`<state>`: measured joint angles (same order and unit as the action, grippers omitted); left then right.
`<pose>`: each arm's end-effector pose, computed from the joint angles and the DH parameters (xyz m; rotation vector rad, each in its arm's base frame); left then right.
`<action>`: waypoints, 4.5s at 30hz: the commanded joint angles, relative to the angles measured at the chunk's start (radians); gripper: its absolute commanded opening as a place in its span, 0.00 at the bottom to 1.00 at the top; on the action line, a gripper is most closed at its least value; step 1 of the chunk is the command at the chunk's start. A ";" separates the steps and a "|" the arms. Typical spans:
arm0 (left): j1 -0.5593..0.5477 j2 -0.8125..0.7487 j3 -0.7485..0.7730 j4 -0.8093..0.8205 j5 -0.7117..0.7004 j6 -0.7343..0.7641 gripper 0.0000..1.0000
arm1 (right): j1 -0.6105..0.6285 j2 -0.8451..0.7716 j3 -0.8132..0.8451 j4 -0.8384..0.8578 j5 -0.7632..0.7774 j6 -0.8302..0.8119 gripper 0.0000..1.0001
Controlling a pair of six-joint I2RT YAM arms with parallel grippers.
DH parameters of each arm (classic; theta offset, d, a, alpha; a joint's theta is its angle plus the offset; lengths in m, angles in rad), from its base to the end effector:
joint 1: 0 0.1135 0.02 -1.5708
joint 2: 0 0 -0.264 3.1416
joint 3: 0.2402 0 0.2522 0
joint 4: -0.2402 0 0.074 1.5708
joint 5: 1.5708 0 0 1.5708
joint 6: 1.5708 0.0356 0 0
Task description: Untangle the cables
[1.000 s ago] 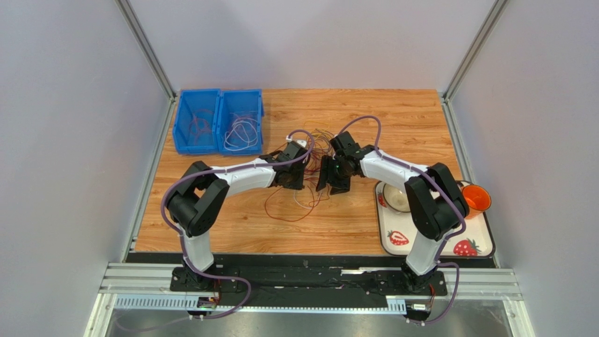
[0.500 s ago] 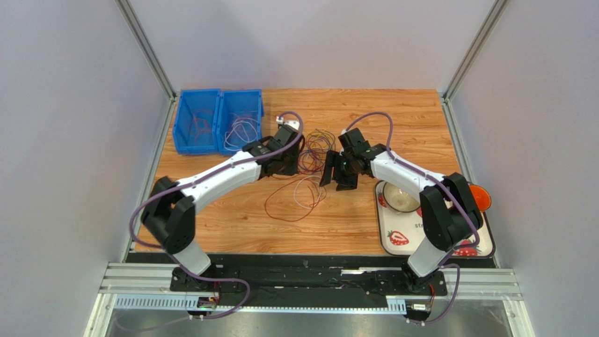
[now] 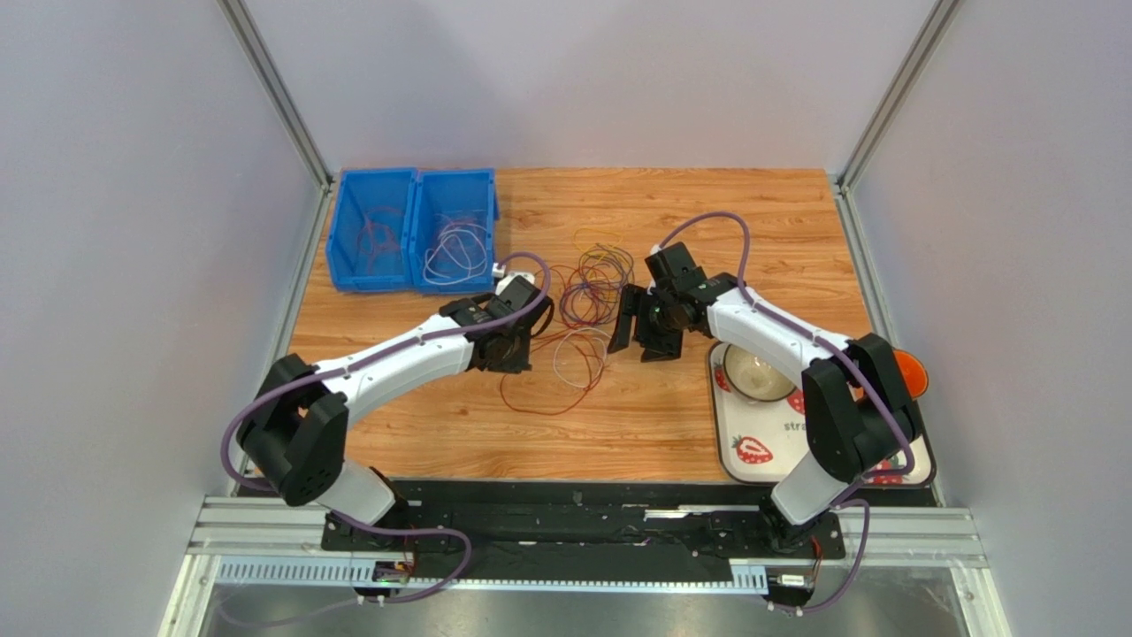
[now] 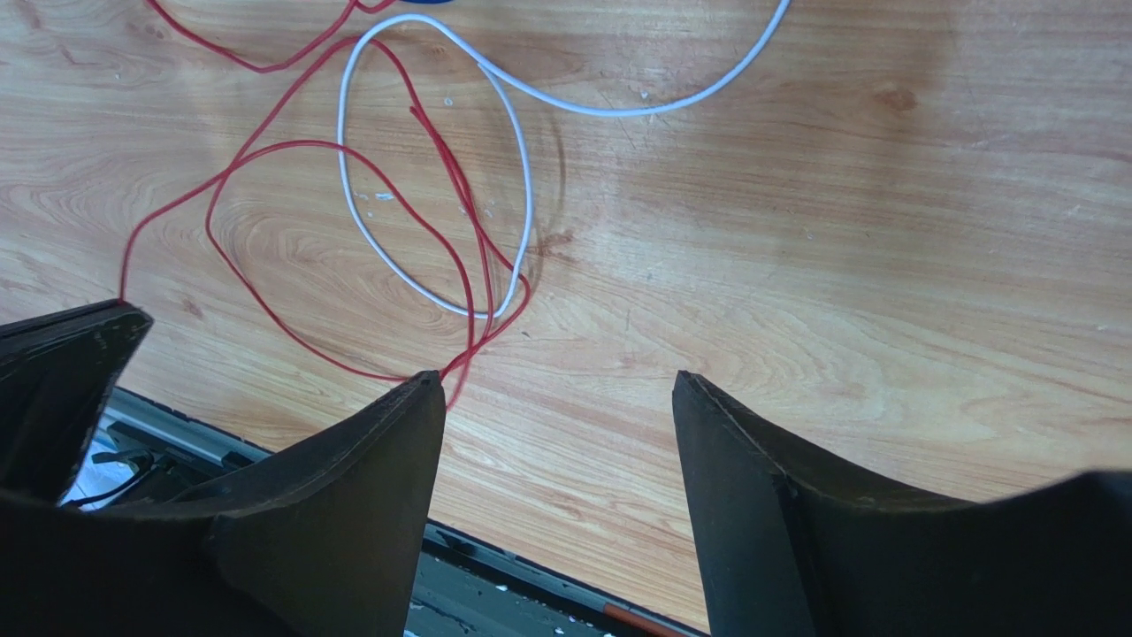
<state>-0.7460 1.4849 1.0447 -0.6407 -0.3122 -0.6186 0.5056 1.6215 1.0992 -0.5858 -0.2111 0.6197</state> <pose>0.2243 -0.1924 0.2312 0.0627 2.5695 -0.0911 0.2800 0.1635 0.2096 0.0899 2.7988 0.6026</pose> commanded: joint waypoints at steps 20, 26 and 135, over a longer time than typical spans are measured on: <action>-0.003 0.169 0.070 0.128 -0.029 0.144 0.65 | -0.003 -0.060 -0.027 0.004 -0.022 0.002 0.68; -0.003 0.297 0.127 0.115 -0.013 0.120 0.63 | -0.003 -0.074 -0.044 0.000 -0.024 -0.005 0.68; -0.001 -0.273 0.644 -0.427 0.004 0.256 0.00 | 0.070 0.155 0.218 0.212 0.074 -0.164 0.00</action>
<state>-0.7460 1.2304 1.6669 -1.0649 -0.2749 -0.3790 0.5758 1.8328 1.2690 -0.3618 -0.1894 0.4736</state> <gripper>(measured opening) 0.009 0.010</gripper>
